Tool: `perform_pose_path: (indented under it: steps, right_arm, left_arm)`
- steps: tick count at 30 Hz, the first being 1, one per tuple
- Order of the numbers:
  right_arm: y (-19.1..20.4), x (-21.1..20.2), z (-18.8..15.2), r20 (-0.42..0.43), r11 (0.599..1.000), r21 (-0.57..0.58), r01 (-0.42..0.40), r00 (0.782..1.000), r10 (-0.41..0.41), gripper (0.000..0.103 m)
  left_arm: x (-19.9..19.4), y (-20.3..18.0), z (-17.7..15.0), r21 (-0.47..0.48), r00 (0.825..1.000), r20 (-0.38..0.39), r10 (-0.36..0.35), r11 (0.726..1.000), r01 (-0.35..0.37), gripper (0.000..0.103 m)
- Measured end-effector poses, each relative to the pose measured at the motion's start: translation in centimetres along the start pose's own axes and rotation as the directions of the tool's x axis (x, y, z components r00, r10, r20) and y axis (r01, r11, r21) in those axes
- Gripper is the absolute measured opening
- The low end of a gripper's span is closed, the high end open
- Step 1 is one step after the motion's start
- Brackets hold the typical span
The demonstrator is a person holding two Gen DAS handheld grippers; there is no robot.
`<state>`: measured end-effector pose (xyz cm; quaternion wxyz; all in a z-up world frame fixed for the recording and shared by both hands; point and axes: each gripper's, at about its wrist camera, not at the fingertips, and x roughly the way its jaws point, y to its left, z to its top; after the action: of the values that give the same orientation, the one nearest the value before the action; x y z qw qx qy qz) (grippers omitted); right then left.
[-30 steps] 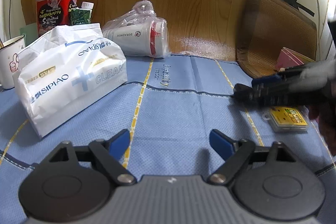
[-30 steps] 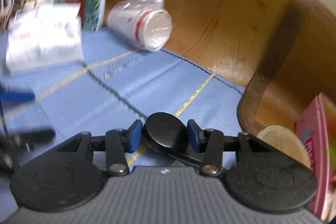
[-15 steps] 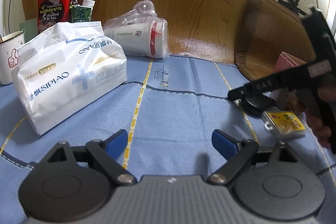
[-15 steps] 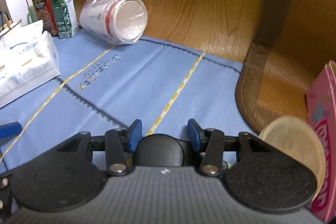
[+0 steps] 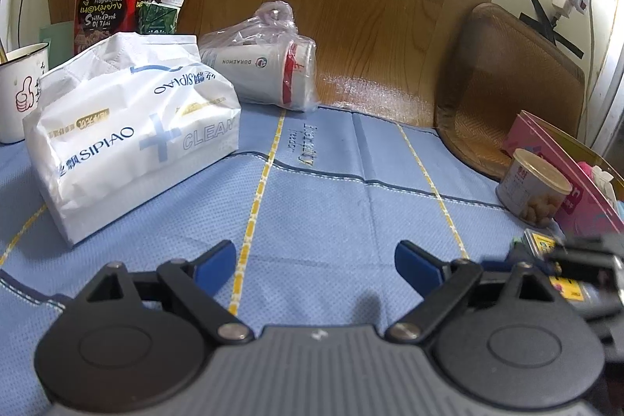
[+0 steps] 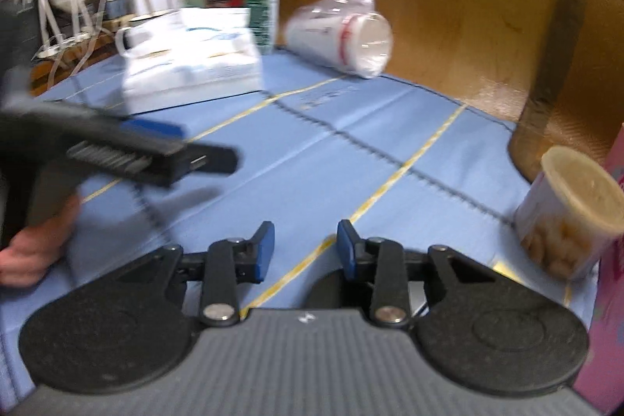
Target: Organize soft objects
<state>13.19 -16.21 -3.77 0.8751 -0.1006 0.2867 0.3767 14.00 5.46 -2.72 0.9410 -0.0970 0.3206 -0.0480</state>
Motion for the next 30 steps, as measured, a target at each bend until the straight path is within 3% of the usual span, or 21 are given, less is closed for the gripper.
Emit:
perform_pose_path:
  steps: [4, 10, 15, 30]
  right_arm:
    - [0.8, -1.8, -1.3, 0.037, 1.000, 0.010, 0.004, 0.999, -0.005, 0.038]
    - [0.3, -4.6, -2.6, 0.134, 0.988, 0.136, 0.068, 0.987, -0.086, 0.041]
    - [0.0, -5.5, -4.1, 0.150, 0.974, 0.209, 0.082, 0.982, -0.115, 0.043]
    - [0.9, -6.6, -4.9, 0.166, 0.963, 0.257, 0.086, 0.977, -0.131, 0.045]
  left_arm:
    - [0.0, 0.0, 0.0, 0.001, 1.000, 0.000, 0.000, 1.000, 0.000, 0.093]
    - [0.0, -0.1, 0.0, 0.002, 1.000, 0.000, 0.000, 1.000, 0.000, 0.093]
    - [0.0, -0.1, 0.0, 0.001, 1.000, 0.000, 0.000, 1.000, 0.000, 0.094]
    - [0.0, -0.2, -0.1, 0.004, 1.000, -0.001, -0.002, 1.000, 0.002, 0.095]
